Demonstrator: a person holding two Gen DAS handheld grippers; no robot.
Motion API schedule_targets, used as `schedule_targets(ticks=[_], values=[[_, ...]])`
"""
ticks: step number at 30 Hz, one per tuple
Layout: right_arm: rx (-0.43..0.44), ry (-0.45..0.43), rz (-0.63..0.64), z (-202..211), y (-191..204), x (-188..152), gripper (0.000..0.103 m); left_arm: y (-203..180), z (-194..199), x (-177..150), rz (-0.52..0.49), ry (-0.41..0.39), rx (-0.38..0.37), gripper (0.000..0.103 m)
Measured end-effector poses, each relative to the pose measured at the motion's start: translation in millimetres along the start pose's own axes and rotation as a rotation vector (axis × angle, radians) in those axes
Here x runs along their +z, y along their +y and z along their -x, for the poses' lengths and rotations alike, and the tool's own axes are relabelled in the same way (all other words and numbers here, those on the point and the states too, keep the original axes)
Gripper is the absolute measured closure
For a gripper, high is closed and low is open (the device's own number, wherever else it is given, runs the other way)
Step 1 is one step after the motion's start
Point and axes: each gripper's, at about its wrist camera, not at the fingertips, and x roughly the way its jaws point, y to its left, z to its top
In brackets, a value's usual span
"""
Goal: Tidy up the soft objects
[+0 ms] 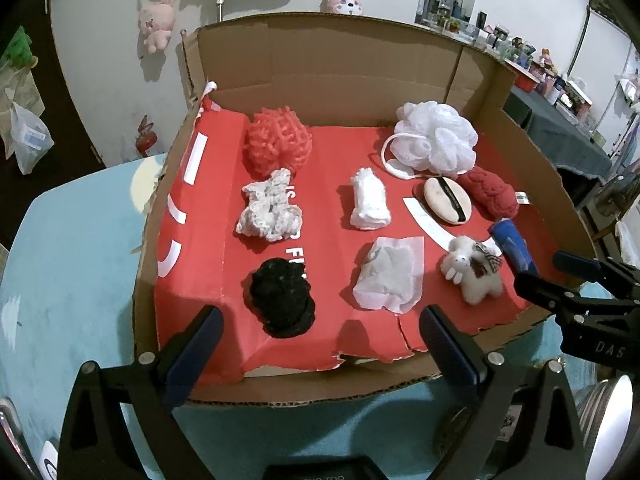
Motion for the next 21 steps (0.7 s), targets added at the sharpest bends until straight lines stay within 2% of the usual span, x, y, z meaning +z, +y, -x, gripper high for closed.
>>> schedule_targets(ticks=[21], values=[[0.008,-0.018,-0.010,3.7,-0.8,-2.8,0.023,1.6,4.6,-1.4,0.010,-0.031,-0.005,0.003]])
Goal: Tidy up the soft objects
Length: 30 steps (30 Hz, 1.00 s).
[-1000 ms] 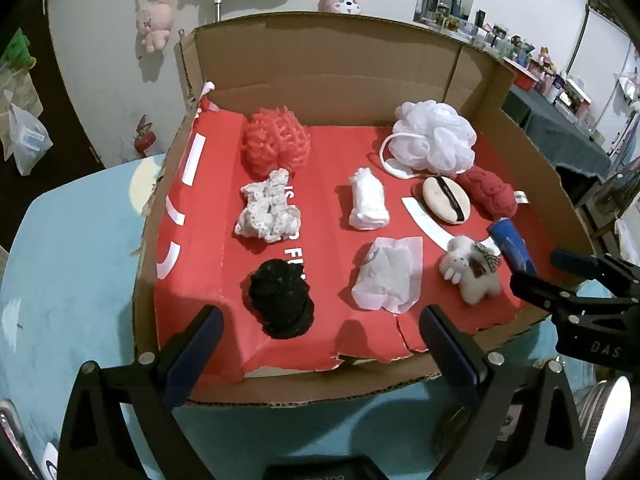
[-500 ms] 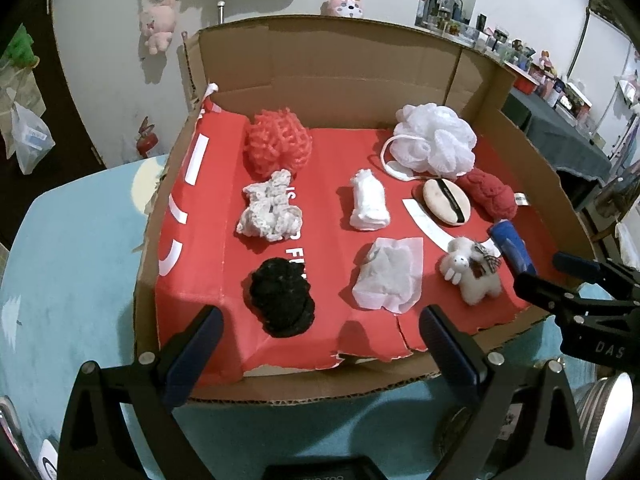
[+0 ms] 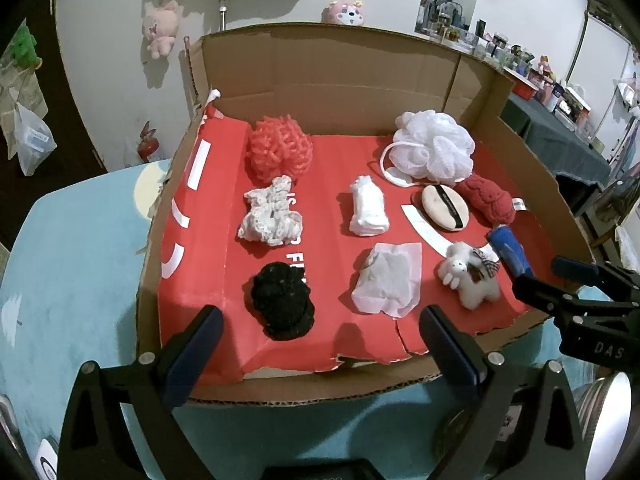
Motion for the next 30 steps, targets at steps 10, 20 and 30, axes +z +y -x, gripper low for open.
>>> schedule_targets(ticks=[10,20,30], values=[[-0.002,-0.006,0.000,0.4,-0.3,1.2,0.023,0.0,0.2,-0.2,0.005,-0.003,0.009,0.003],[-0.010,-0.011,0.003,0.8,1.5,0.7,0.023,0.2,-0.2,-0.3,0.005,-0.003,0.011,0.003],[-0.009,-0.013,-0.002,1.3,0.7,0.1,0.023,0.2,0.1,0.0,0.002,0.000,0.013,0.003]])
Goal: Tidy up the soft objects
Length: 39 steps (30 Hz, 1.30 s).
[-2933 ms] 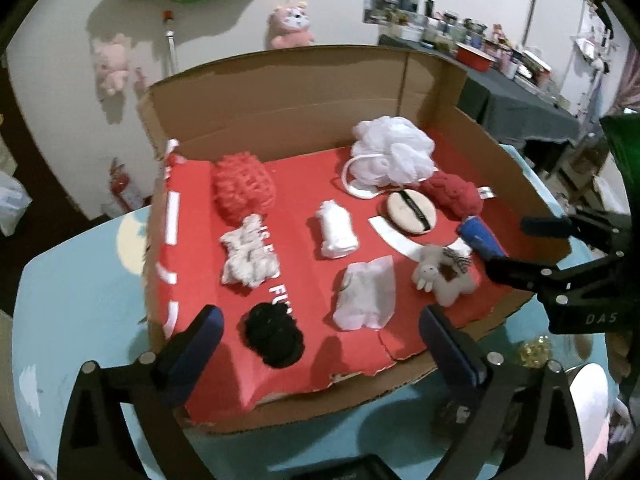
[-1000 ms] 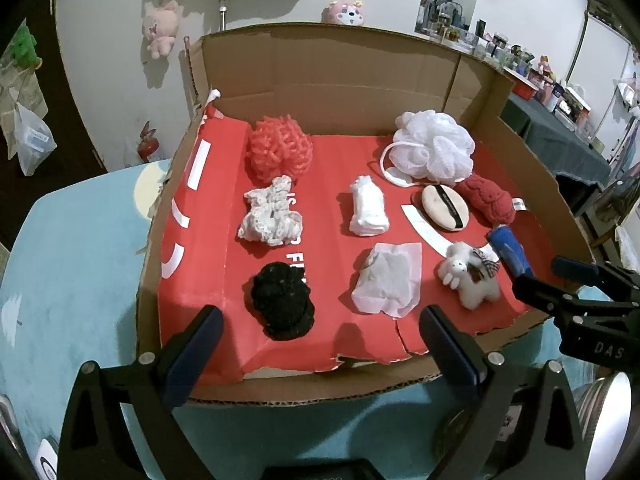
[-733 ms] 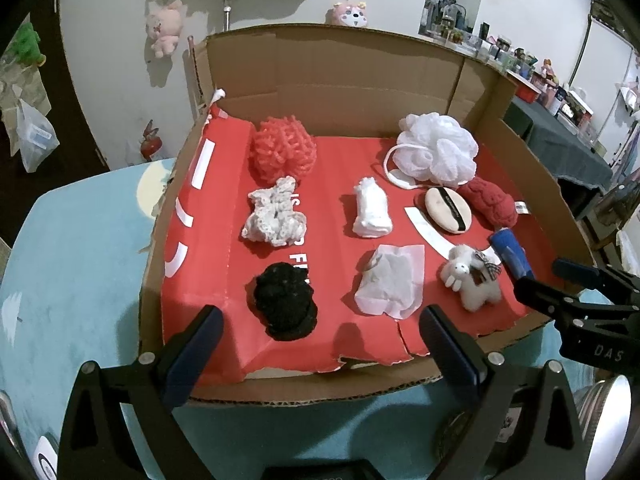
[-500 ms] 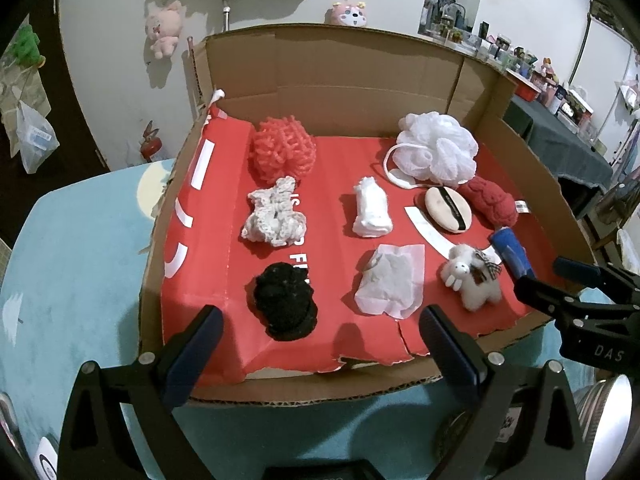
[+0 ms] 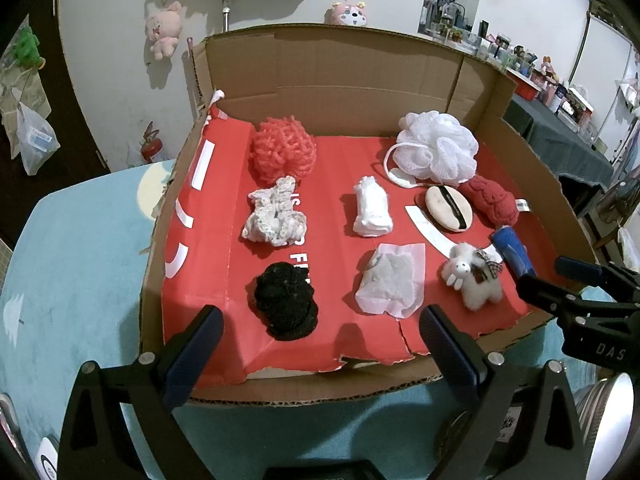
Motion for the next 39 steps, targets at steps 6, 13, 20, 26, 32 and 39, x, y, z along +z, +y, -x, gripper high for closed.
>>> schedule_targets(ticks=[6,13,20,26,32,39], values=[[0.000,0.000,0.000,0,0,0,0.023,0,0,0,0.000,0.000,0.000,0.003],[-0.001,-0.002,-0.001,0,0,0,0.023,0,0,0,0.001,0.001,-0.001,0.003],[-0.003,-0.003,0.000,1,0,0,0.023,0,0,0,0.004,0.001,-0.007,0.003],[-0.008,-0.006,0.003,1,0,0,0.023,2,0,0,0.011,0.003,-0.018,0.003],[-0.005,-0.007,0.007,1,1,-1,0.023,2,2,-1,0.020,-0.003,-0.035,0.003],[-0.016,-0.065,0.015,18,0,0,0.023,8,36,0,0.028,-0.101,-0.027,0.003]])
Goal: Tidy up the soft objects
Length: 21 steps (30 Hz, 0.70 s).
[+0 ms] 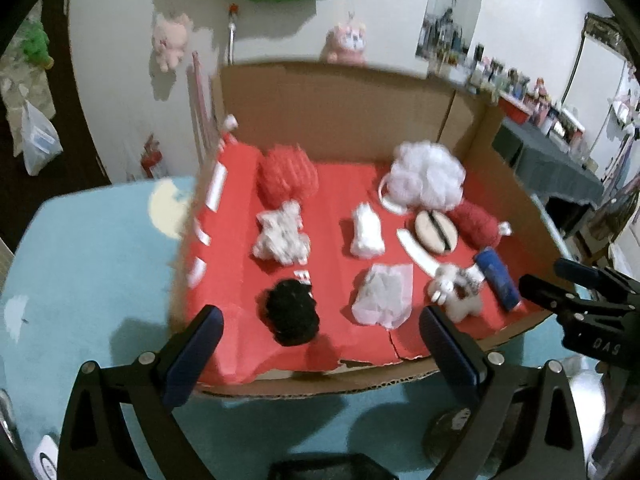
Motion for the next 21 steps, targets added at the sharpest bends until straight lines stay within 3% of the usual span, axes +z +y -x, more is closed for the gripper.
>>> schedule_targets(ticks=[6,10,11,14,21], values=[[-0.034,-0.121,0.019,58,0,-2,0.023,3,64,-10,0.009,-0.129,-0.001,0.002],[-0.036,-0.211,0.050,104,10,-21,0.023,-6,105,-35,-0.024,-0.217,0.017,0.000],[-0.027,-0.226,0.053,113,12,-28,0.023,-8,112,-41,-0.030,-0.226,0.009,0.000],[0.001,-0.261,0.067,136,18,-54,0.008,-13,128,-66,-0.032,-0.240,-0.019,0.000],[-0.022,-0.306,0.100,155,32,-122,0.007,-19,132,-122,-0.007,-0.229,-0.023,0.000]])
